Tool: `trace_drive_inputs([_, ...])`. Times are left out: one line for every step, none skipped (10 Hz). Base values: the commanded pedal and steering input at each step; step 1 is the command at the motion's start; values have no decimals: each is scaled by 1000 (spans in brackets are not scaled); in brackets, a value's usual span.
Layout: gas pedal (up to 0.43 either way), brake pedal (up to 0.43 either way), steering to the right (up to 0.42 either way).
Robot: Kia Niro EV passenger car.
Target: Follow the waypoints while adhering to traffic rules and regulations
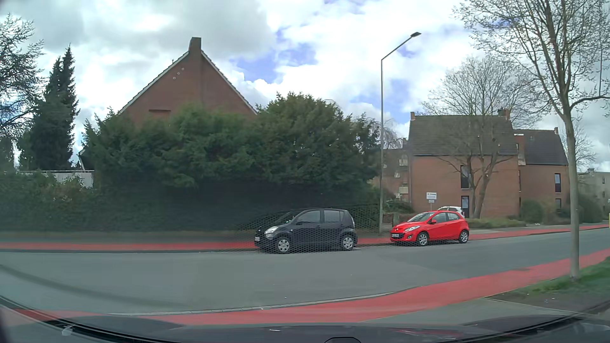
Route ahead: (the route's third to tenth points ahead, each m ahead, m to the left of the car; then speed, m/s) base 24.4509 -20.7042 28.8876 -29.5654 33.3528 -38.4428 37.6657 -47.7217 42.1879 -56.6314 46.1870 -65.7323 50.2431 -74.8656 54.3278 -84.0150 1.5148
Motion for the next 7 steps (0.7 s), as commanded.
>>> trace_drive_inputs([0, 165, -586])
trace_drive_inputs([0, 128, -586])
trace_drive_inputs([0, 134, -583])
trace_drive_inputs([0, 134, -572])
trace_drive_inputs([0, 140, -553])
trace_drive_inputs([0, 134, -528])
trace_drive_inputs([0, 134, -506])
